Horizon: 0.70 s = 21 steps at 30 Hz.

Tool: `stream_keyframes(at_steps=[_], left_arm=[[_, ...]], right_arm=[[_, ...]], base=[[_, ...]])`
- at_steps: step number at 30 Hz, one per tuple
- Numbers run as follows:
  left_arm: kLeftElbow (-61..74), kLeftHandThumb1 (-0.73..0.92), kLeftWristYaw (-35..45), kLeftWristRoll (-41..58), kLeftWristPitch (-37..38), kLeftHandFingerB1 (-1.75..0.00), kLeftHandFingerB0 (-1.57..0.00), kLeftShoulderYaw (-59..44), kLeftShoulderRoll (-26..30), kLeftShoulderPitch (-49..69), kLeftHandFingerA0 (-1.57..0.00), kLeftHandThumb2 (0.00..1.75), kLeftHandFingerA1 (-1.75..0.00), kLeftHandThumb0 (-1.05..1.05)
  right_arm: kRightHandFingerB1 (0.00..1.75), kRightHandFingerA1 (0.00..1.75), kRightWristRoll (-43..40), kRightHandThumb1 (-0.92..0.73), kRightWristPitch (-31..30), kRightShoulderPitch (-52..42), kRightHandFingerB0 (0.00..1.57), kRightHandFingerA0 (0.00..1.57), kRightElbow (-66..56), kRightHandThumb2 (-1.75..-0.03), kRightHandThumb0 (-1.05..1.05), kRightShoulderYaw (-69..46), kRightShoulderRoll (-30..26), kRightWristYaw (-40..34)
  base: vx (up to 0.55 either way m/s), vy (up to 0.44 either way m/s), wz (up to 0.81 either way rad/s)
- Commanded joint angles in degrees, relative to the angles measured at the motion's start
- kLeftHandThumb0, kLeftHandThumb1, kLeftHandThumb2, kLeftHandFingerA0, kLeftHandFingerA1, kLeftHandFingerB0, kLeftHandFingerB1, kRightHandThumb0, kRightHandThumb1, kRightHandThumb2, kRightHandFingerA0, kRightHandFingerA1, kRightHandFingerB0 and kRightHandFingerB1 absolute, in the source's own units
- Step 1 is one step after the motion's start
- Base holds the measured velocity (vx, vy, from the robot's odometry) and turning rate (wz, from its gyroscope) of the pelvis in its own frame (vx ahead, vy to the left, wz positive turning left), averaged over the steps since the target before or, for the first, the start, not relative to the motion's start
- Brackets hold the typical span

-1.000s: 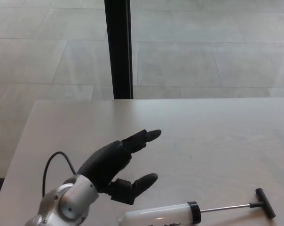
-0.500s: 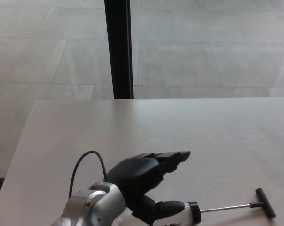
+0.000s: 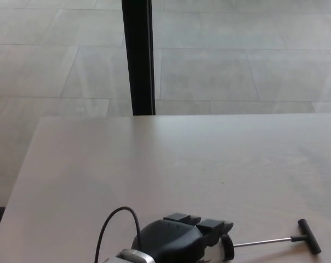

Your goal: The robot uses its left hand to lift the air pump kept on the middle of the desk and use the right hand to compress the handle

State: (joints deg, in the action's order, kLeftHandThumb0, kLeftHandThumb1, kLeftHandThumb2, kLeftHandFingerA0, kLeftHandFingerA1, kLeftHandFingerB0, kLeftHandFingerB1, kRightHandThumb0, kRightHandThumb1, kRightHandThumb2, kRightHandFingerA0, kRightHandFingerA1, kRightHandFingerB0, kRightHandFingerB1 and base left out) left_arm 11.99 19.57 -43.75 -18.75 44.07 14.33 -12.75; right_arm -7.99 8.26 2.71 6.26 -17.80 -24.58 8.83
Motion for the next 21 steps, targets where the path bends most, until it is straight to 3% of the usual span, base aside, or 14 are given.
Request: stream_keyframes(at_steps=[1, 2, 3, 4, 5, 6, 7, 8, 9, 10, 11, 14, 15, 21], left_arm=[[5.93, 0.85, 3.19, -22.31, -12.08, -0.33, -0.13, 2.24, 3.99, 8.44, 0.0, 0.66, -0.35, -0.91], [5.48, 0.85, 1.49, -23.68, -11.98, -0.33, -0.13, 2.4, 3.98, 9.17, 0.0, 0.66, -0.35, -0.91], [4.49, 0.85, -0.87, -25.99, -11.87, -0.37, -0.19, 2.74, 4.29, 9.81, -0.01, 0.66, -0.48, -0.89], [4.39, 0.65, -1.16, -26.3, -11.94, -0.49, -0.13, 2.66, 4.15, 10.03, -0.04, 1.05, -0.49, -0.87], [4.22, 0.65, -1.62, -26.74, -12.05, -0.49, -0.13, 2.54, 3.95, 10.34, -0.04, 1.05, -0.49, -0.87], [2.94, 0.63, -3.99, -27.59, -12.68, -0.51, -0.25, 2.38, 3.07, 10.5, -0.13, 1.0, -0.58, -0.83], [1.7, 0.63, -6.95, -27.74, -12.82, -0.51, -0.25, 2.19, 2.46, 10.67, -0.13, 1.0, -0.58, -0.83], [1.16, 0.63, -8.53, -27.79, -12.79, -0.52, -0.28, 1.84, 2.15, 10.74, -0.14, 1.01, -0.58, -0.81], [0.78, 0.8, -9.6, -27.67, -13.05, -0.42, -0.37, 1.37, 1.67, 10.89, -0.16, 0.64, -0.57, -0.79], [0.42, 0.62, -10.02, -27.49, -13.31, -0.54, -0.31, 1.01, 1.17, 10.98, -0.14, 0.99, -0.58, -0.78], [-0.14, 0.79, -10.88, -27.6, -13.56, -0.43, -0.4, 0.73, 0.66, 10.92, -0.18, 0.64, -0.59, -0.75], [-2.11, 0.77, -15.99, -26.83, -14.3, -0.45, -0.47, -0.68, -1.79, 11.48, -0.23, 0.63, -0.65, -0.71], [-2.56, 0.77, -16.55, -26.6, -14.51, -0.45, -0.48, -0.9, -2.74, 11.75, -0.22, 0.63, -0.67, -0.7], [-6.68, 0.77, -19.42, -29.34, -15.34, -0.45, -0.55, 0.32, -5.27, 12.9, -0.23, 0.63, -0.67, -0.66]], right_arm=[[0.34, 0.45, 0.73, -0.84, -2.29, 0.96, 0.39, 0.35, -1.88, -0.66, -0.77, -0.19, 0.86, -1.72], [0.34, 0.45, 0.46, -0.84, -2.1, 0.97, 0.39, 0.35, -1.78, -0.66, -0.77, -0.24, 1.01, -1.58], [0.34, 0.45, -0.01, -0.84, -2.82, 0.95, 0.39, 0.36, -2.52, -0.66, -0.76, -0.17, 1.33, -1.58], [0.35, 0.45, 0.0, -0.83, -2.77, 0.97, 0.4, 0.35, -2.58, -0.65, -0.75, -0.19, 1.38, -1.66], [0.35, 0.45, 0.01, -0.83, -2.7, 1.01, 0.4, 0.35, -2.68, -0.65, -0.75, -0.2, 1.47, -1.77], [0.49, 0.53, 0.7, -0.71, -2.48, 1.11, 0.36, 0.3, -2.68, -1.09, -0.84, -0.18, 1.3, -2.22], [0.49, 0.53, 1.12, -0.71, -2.64, 1.16, 0.36, 0.3, -2.68, -1.09, -0.84, -0.16, 1.18, -2.52], [0.5, 0.53, 0.9, -0.7, -3.23, 1.25, 0.37, 0.3, -3.14, -1.09, -0.84, -0.19, 1.37, -2.7], [0.5, 0.54, 0.94, -0.7, -3.01, 1.34, 0.37, 0.31, -3.05, -1.08, -0.83, -0.22, 1.47, -2.82], [0.36, 0.45, 0.68, -0.81, -2.49, 1.49, 0.44, 0.38, -2.71, -0.65, -0.78, -0.36, 1.78, -2.91], [0.51, 0.55, 0.98, -0.69, -2.02, 1.55, 0.39, 0.32, -2.59, -1.07, -0.78, -0.4, 1.99, -3.34], [0.53, 0.53, 1.29, -0.65, -1.88, 1.51, 0.41, 0.29, -3.63, -1.06, -0.74, -0.37, 3.01, -4.55], [0.36, 0.45, 1.16, -0.79, -2.57, 1.5, 0.46, 0.39, -4.29, -0.64, -0.76, -0.44, 3.42, -4.84], [0.36, 0.45, 2.01, -0.77, -3.03, 0.93, 0.48, 0.4, -5.94, -0.64, -0.69, -0.85, 4.72, -5.83]], base=[[0.0, 0.0, 0.0], [0.0, 0.0, 0.0], [0.0, 0.0, 0.0], [0.0, 0.0, 0.0], [0.0, 0.0, 0.0], [0.0, 0.0, 0.0], [0.0, 0.0, 0.0], [0.0, 0.0, 0.0], [0.0, 0.0, 0.0], [0.0, 0.0, 0.0], [0.0, 0.0, 0.0], [0.0, 0.0, 0.0], [0.0, 0.0, 0.0], [0.0, 0.0, 0.0]])
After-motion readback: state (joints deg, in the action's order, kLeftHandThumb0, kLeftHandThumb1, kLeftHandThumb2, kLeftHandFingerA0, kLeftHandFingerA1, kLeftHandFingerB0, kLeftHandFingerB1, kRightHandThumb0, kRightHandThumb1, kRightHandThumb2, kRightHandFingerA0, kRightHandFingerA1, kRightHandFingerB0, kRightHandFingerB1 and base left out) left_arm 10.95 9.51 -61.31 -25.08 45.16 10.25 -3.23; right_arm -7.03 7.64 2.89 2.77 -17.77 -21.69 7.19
